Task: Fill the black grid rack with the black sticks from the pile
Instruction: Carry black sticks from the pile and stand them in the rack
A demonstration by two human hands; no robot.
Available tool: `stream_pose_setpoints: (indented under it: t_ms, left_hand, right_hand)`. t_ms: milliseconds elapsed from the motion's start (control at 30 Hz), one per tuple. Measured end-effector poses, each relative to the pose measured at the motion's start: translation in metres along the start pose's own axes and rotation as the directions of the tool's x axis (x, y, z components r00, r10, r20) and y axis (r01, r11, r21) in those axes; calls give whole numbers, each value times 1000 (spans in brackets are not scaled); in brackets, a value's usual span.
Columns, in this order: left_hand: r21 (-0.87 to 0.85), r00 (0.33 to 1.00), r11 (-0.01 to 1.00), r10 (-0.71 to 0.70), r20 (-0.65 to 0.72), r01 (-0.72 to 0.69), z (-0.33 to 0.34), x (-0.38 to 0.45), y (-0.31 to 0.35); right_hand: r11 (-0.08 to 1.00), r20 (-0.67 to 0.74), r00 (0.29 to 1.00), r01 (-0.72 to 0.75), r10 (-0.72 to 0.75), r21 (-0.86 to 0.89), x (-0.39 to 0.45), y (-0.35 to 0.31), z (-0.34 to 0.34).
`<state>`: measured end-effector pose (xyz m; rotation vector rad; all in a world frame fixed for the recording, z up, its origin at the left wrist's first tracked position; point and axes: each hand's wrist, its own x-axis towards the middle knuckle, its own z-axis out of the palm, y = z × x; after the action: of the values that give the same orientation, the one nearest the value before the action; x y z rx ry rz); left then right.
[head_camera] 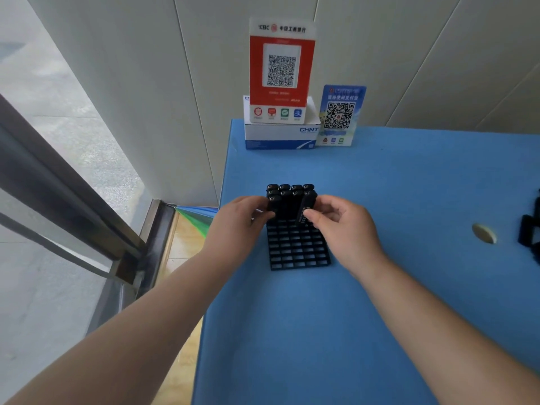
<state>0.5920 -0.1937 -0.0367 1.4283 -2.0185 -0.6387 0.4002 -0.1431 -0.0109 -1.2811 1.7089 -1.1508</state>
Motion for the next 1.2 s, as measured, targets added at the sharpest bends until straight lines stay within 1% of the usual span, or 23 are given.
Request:
stream_pose_setpoints:
  t_ms: [100,367,500,700,867,1067,1200]
  left_hand:
    - [30,1000,999,11,13,-11,1,1,-1]
    - [-27,996,996,-90,0,90,5,3,-5]
    - [-13,994,994,-110,14,110,5,3,-11]
    - [-6,994,995,-101,33,101,-1,4,-12]
    - [-56,988,988,-138,64,142,-1,2,-12]
    - [-45,990,992,-115,86,119,-4,1,-12]
    - [-58,990,990,-121,79,126,-7,0,-12]
  right_hand:
    - [999,-3,1000,8,-8,-51,4,3,3]
    - [978,11,998,60,-59,-200,12,7,13]
    - [972,-6,997,71,-74,-223,14,10,21]
    - [952,-2,989,143,-149,-271,16,9,30]
    - [912,-15,975,201,-221,-358,15,11,30]
    - [916,28,984,174,-176,-361,16,10,37]
    - [911,2,991,125,-135,-392,15,10,39]
